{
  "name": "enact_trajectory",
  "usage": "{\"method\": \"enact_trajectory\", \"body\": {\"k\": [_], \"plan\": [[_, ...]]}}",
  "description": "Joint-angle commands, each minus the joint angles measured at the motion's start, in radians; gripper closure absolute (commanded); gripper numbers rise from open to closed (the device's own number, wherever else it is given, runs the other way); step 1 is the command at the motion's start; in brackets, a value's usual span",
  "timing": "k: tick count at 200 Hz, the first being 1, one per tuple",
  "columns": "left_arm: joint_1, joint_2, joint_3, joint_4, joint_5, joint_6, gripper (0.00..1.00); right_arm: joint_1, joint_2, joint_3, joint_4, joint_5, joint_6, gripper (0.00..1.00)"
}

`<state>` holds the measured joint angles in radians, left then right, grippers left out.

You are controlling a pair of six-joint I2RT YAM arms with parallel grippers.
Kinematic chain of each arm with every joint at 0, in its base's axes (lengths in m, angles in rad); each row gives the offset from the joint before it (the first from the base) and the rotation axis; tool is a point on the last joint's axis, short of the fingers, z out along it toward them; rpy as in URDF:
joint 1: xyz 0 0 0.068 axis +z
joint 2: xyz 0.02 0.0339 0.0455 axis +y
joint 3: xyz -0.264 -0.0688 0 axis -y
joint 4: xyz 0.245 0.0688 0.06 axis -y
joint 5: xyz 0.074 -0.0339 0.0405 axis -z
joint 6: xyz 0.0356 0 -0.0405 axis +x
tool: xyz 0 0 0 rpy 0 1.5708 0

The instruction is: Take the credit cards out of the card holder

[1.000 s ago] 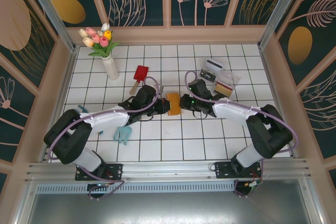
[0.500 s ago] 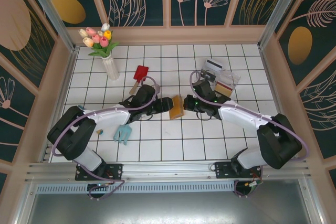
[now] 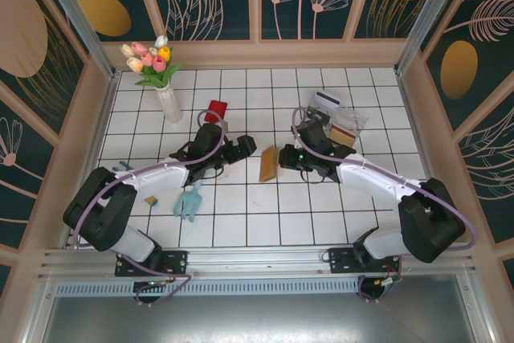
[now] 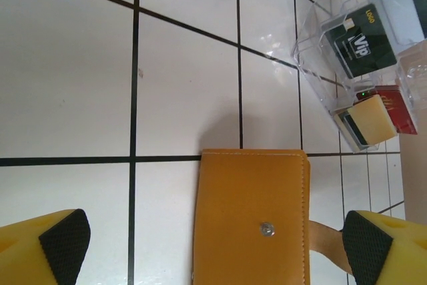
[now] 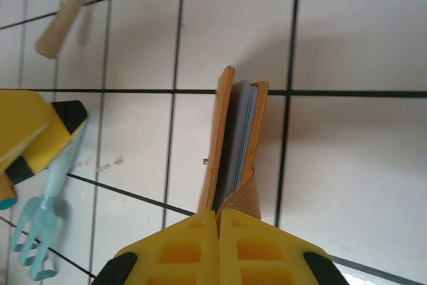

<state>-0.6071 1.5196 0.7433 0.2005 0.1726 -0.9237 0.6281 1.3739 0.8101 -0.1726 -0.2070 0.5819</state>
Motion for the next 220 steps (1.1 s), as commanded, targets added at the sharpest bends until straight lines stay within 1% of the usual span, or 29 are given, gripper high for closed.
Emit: {"method": "enact_trajectory", "body": {"k": [1, 23, 53, 92, 122, 149, 178, 189, 204, 220], "plan": [[0.012, -0.035, -0.011, -0.038, -0.038, -0.010, 0.01, -0.003, 0.024, 0.047, 0.080, -0.067, 0.001, 0.94], [0.015, -0.057, -0.015, -0.052, -0.070, -0.009, 0.02, -0.003, 0.035, 0.053, 0.123, -0.106, 0.002, 0.94], [0.016, -0.076, -0.012, -0.068, -0.108, -0.007, 0.01, -0.003, 0.067, 0.060, 0.129, -0.117, 0.003, 0.93], [0.015, -0.073, -0.002, -0.069, -0.084, 0.011, 0.02, -0.004, 0.071, 0.044, 0.190, -0.171, 0.011, 0.94], [0.016, -0.086, 0.002, -0.074, -0.091, 0.019, 0.02, -0.004, 0.073, 0.047, 0.236, -0.206, 0.028, 0.93], [0.015, -0.100, -0.009, -0.080, -0.111, 0.018, 0.02, -0.005, 0.088, 0.059, 0.207, -0.180, 0.035, 0.94], [0.015, -0.094, -0.030, -0.061, -0.079, 0.017, 0.02, -0.008, 0.103, 0.055, 0.181, -0.171, 0.036, 0.93], [0.015, -0.091, -0.033, -0.050, -0.062, 0.020, 0.02, -0.011, 0.101, 0.056, 0.158, -0.145, 0.034, 0.93], [0.015, -0.085, -0.031, -0.035, -0.032, 0.026, 0.04, -0.018, 0.100, 0.063, 0.092, -0.080, 0.024, 0.93], [0.015, -0.072, -0.031, -0.009, 0.010, 0.031, 0.07, -0.041, 0.089, 0.055, 0.042, -0.031, 0.013, 0.93]]}}
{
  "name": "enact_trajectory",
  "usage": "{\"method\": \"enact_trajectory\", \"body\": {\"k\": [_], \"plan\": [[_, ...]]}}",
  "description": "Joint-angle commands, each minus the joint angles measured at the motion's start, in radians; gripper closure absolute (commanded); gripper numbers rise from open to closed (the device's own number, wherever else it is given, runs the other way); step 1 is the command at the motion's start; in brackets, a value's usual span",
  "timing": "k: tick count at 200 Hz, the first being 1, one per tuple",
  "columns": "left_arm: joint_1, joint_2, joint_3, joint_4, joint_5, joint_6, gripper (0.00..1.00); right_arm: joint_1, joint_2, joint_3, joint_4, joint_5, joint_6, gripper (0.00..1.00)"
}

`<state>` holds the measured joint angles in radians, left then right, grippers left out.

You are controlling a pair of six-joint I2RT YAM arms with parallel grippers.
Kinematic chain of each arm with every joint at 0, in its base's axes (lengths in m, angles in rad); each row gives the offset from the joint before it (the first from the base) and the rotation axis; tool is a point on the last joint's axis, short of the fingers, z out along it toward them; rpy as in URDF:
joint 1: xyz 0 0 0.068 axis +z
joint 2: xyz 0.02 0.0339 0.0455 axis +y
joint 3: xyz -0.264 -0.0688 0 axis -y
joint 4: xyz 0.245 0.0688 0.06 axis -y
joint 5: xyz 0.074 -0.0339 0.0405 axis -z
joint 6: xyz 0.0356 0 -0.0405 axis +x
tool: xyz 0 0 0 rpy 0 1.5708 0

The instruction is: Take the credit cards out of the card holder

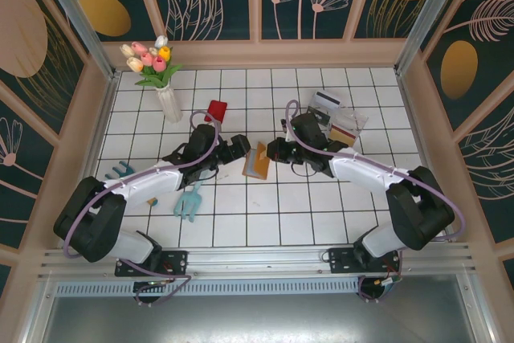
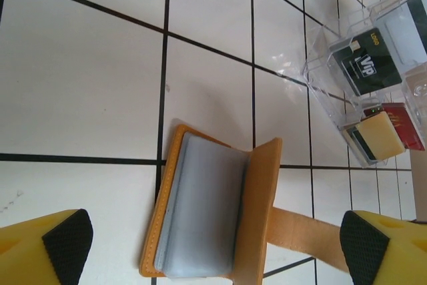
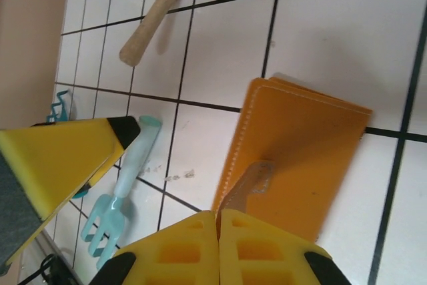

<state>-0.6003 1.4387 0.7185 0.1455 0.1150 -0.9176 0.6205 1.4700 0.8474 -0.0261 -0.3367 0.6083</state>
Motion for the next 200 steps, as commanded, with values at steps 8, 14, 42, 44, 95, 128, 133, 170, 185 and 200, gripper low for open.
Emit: {"method": "enact_trajectory", "body": {"k": [8, 14, 42, 44, 95, 128, 133, 170, 185, 200], "plan": [[0.008, 0.019, -0.005, 0.060, 0.091, 0.030, 0.09, -0.045, -0.016, 0.007, -0.122, 0.117, -0.016, 0.93], [0.008, 0.029, -0.004, 0.074, 0.116, 0.034, 0.10, -0.055, -0.024, -0.003, -0.130, 0.124, -0.018, 0.93], [0.004, 0.084, 0.014, 0.098, 0.190, 0.046, 0.22, -0.067, -0.059, -0.046, -0.156, 0.154, -0.022, 0.93], [0.003, 0.087, 0.015, 0.098, 0.190, 0.045, 0.23, -0.082, -0.061, -0.049, -0.156, 0.155, -0.022, 0.93], [-0.008, 0.180, 0.064, 0.110, 0.240, 0.046, 0.38, -0.116, -0.056, -0.083, -0.183, 0.203, -0.040, 0.93], [-0.017, 0.225, 0.101, 0.096, 0.254, 0.055, 0.46, -0.138, -0.050, -0.096, -0.198, 0.238, -0.059, 0.93], [-0.020, 0.232, 0.109, 0.092, 0.257, 0.058, 0.47, -0.142, -0.050, -0.095, -0.196, 0.237, -0.060, 0.93], [-0.029, 0.266, 0.172, 0.060, 0.264, 0.081, 0.55, -0.151, -0.040, -0.083, -0.191, 0.231, -0.085, 0.93], [-0.033, 0.269, 0.197, 0.059, 0.278, 0.086, 0.58, -0.153, -0.036, -0.077, -0.192, 0.226, -0.092, 0.93], [-0.037, 0.300, 0.222, 0.048, 0.277, 0.094, 0.58, -0.155, -0.030, -0.073, -0.192, 0.223, -0.100, 0.92]]}}
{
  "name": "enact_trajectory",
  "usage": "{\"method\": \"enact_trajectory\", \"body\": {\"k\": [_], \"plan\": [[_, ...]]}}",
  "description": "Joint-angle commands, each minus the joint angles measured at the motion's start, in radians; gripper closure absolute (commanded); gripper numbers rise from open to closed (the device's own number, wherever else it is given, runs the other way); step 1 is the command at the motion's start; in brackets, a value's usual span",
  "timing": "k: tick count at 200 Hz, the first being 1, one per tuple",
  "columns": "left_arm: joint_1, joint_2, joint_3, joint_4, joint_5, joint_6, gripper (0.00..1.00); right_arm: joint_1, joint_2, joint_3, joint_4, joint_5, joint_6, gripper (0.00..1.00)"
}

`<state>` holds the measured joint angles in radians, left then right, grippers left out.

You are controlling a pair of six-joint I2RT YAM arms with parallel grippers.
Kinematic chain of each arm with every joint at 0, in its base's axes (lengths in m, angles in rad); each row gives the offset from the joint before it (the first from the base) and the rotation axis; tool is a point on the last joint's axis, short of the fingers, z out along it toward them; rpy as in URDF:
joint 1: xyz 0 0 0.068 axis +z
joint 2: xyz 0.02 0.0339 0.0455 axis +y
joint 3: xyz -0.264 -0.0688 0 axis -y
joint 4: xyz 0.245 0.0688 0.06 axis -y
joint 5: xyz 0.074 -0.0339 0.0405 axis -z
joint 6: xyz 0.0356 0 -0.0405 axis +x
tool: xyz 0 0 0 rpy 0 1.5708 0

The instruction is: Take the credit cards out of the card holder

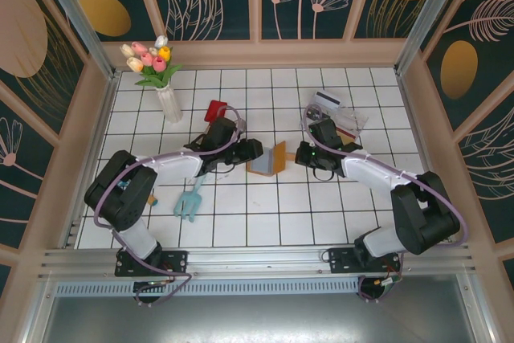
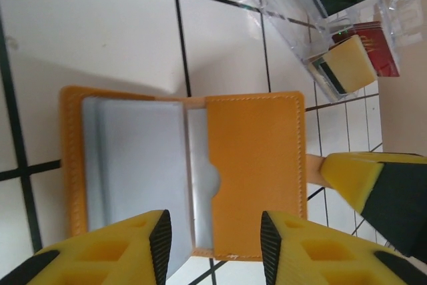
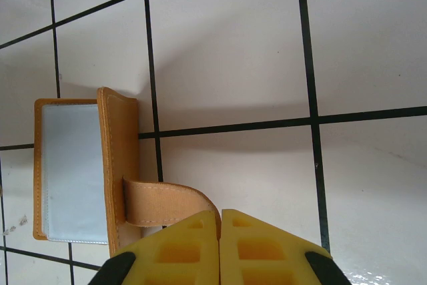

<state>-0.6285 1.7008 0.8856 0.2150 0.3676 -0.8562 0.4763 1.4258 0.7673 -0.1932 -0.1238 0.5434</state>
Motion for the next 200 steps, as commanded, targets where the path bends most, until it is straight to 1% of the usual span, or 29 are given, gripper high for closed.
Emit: {"method": "enact_trajectory", "body": {"k": [1, 21, 23, 38, 57, 66, 76, 93, 106, 116, 127, 139, 161, 173, 183, 200], "plan": [[-0.008, 0.041, 0.056, -0.021, 0.025, 0.033, 0.58, -0.012, 0.014, 0.007, -0.025, 0.010, -0.035, 0.93], [-0.020, 0.097, 0.081, -0.049, 0.035, 0.049, 0.60, -0.013, 0.027, 0.006, -0.020, 0.006, -0.043, 0.93], [-0.022, 0.103, 0.103, -0.052, 0.035, 0.049, 0.60, -0.014, 0.029, 0.007, -0.020, 0.005, -0.043, 0.93], [-0.043, 0.148, 0.146, -0.065, 0.046, 0.061, 0.66, -0.019, 0.038, 0.006, -0.016, -0.015, -0.041, 0.92], [-0.073, 0.193, 0.196, -0.075, 0.051, 0.079, 0.70, -0.029, 0.038, 0.004, -0.006, -0.037, -0.036, 0.91], [-0.076, 0.213, 0.214, -0.081, 0.045, 0.084, 0.73, -0.031, 0.038, 0.004, -0.005, -0.037, -0.036, 0.91], [-0.079, 0.232, 0.225, -0.085, 0.033, 0.087, 0.74, -0.035, 0.037, 0.004, -0.005, -0.035, -0.036, 0.90], [-0.079, 0.262, 0.240, -0.107, 0.002, 0.098, 0.77, -0.041, 0.036, 0.004, -0.009, -0.033, -0.032, 0.79], [-0.080, 0.281, 0.243, -0.118, -0.006, 0.103, 0.78, -0.041, 0.026, 0.004, -0.012, -0.030, -0.026, 0.73], [-0.082, 0.291, 0.239, -0.115, -0.003, 0.103, 0.78, -0.042, 0.010, 0.006, -0.014, -0.027, -0.020, 0.70], [-0.084, 0.296, 0.236, -0.114, 0.009, 0.101, 0.82, -0.042, -0.011, 0.007, -0.018, -0.021, -0.009, 0.67], [-0.088, 0.296, 0.231, -0.107, 0.019, 0.098, 0.83, -0.042, -0.039, 0.016, -0.035, -0.007, 0.006, 0.63], [-0.092, 0.298, 0.234, -0.112, 0.019, 0.098, 0.85, -0.043, -0.099, 0.028, -0.044, -0.004, 0.030, 0.63], [-0.094, 0.305, 0.239, -0.117, 0.018, 0.098, 0.86, -0.042, -0.128, 0.035, -0.040, -0.021, 0.044, 0.65], [-0.095, 0.310, 0.244, -0.123, 0.018, 0.100, 0.90, -0.038, -0.149, 0.038, -0.037, -0.031, 0.054, 0.67], [-0.097, 0.316, 0.248, -0.128, 0.013, 0.098, 0.91, -0.023, -0.180, 0.048, -0.039, -0.030, 0.080, 0.70]]}}
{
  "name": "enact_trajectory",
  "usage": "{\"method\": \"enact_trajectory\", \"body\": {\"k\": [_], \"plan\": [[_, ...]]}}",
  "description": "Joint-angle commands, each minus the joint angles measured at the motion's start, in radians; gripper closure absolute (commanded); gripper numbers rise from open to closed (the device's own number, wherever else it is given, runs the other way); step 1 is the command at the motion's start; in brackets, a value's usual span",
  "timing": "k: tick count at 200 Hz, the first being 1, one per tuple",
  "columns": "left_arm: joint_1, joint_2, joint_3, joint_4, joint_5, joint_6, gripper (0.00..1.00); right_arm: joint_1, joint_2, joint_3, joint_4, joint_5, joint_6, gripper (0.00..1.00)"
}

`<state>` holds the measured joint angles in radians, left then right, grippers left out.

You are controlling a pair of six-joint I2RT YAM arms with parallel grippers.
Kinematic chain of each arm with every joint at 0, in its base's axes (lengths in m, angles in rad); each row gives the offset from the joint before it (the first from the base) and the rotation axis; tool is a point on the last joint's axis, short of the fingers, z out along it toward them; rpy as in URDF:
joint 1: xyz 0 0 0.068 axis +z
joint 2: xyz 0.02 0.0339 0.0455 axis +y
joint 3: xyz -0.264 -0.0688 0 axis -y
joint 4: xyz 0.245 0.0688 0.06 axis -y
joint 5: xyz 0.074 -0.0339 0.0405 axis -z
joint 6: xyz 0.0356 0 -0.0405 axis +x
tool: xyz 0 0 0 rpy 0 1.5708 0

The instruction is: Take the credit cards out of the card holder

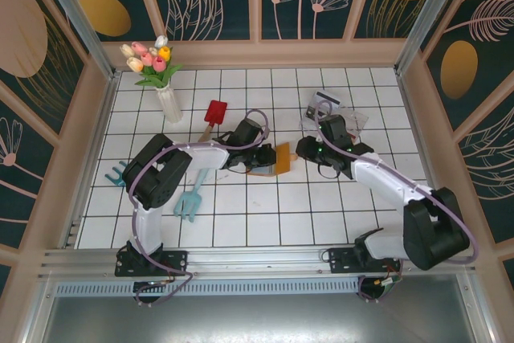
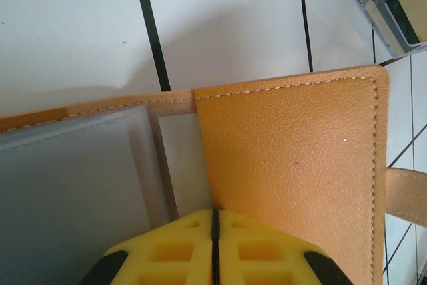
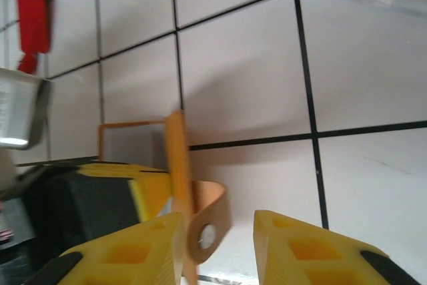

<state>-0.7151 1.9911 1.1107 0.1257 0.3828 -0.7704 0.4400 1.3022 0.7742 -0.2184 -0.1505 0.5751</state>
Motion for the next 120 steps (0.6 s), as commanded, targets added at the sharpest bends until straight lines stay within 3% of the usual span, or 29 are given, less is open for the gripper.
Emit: {"method": "enact_trajectory", "body": {"k": [1, 33, 70, 120], "plan": [[-0.011, 0.026, 0.023, -0.038, -0.003, 0.013, 0.91, 0.015, -0.058, 0.041, -0.014, -0.004, 0.050, 0.70], [-0.014, 0.034, 0.027, -0.043, -0.014, 0.006, 0.92, 0.087, -0.062, 0.055, 0.002, 0.022, 0.095, 0.73], [-0.017, 0.032, 0.023, -0.037, -0.022, -0.002, 0.97, 0.169, 0.046, 0.071, 0.028, 0.052, 0.131, 0.81], [-0.016, -0.026, -0.009, -0.013, -0.042, -0.036, 1.00, 0.157, 0.182, 0.052, 0.068, 0.040, 0.186, 0.86]]}}
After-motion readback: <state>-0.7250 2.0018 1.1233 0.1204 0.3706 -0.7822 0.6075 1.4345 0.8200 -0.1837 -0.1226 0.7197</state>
